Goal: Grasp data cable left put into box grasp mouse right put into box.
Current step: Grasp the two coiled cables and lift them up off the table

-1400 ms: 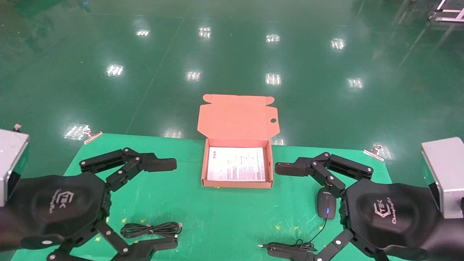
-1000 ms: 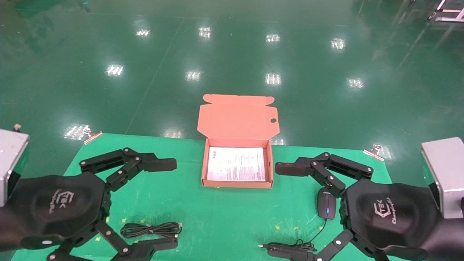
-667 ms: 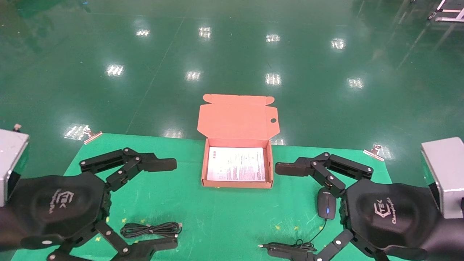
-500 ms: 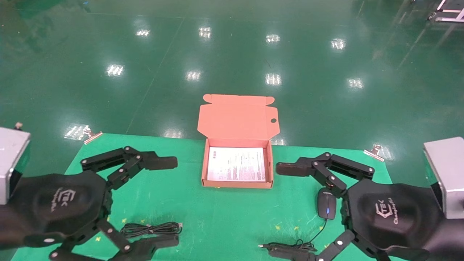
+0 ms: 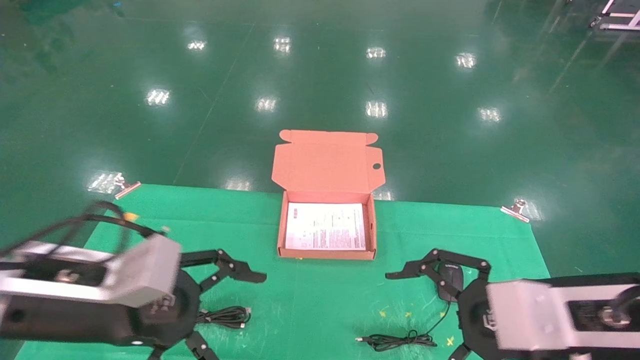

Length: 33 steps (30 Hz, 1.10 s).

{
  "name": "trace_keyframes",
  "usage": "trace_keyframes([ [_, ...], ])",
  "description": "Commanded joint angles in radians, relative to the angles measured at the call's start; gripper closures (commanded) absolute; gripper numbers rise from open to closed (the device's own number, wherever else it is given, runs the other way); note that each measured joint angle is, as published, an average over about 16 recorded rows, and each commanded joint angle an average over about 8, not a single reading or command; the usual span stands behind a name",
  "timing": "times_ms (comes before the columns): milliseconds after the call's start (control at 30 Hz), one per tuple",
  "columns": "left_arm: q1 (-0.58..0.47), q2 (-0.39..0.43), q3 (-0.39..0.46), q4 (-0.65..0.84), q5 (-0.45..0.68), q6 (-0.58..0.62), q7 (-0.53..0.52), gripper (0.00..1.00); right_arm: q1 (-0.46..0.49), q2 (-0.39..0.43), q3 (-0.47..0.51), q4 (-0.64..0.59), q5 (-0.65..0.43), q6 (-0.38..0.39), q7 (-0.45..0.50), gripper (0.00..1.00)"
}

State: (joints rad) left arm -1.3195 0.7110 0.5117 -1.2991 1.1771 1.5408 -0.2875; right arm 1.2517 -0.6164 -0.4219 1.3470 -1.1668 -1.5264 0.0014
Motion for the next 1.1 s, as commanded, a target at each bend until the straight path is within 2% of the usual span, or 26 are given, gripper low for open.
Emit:
trace_keyframes([
  [33,-0.031,0.016,0.035,0.000,0.062,0.009,-0.018,0.00,0.035,-0.010,-0.027,0.003,-0.067,-0.013,-0.033,0.00],
  [300,-0.099,0.096,0.171,-0.013,0.337,-0.007,-0.037,0.00,0.101,-0.075,-0.170,0.007,-0.359,0.008,-0.169,0.00],
  [533,-0.125,0.177,0.276,-0.006,0.585,-0.048,-0.063,0.00,0.081,-0.122,-0.244,0.003,-0.545,0.084,-0.208,0.00],
  [833,-0.091,0.250,0.339,0.068,0.787,-0.162,-0.120,0.00,0.017,-0.167,-0.280,-0.016,-0.677,0.192,-0.155,0.00],
  [1100,-0.071,0.297,0.359,0.187,0.868,-0.244,-0.131,0.00,-0.018,-0.226,-0.307,-0.074,-0.753,0.256,-0.117,0.00],
])
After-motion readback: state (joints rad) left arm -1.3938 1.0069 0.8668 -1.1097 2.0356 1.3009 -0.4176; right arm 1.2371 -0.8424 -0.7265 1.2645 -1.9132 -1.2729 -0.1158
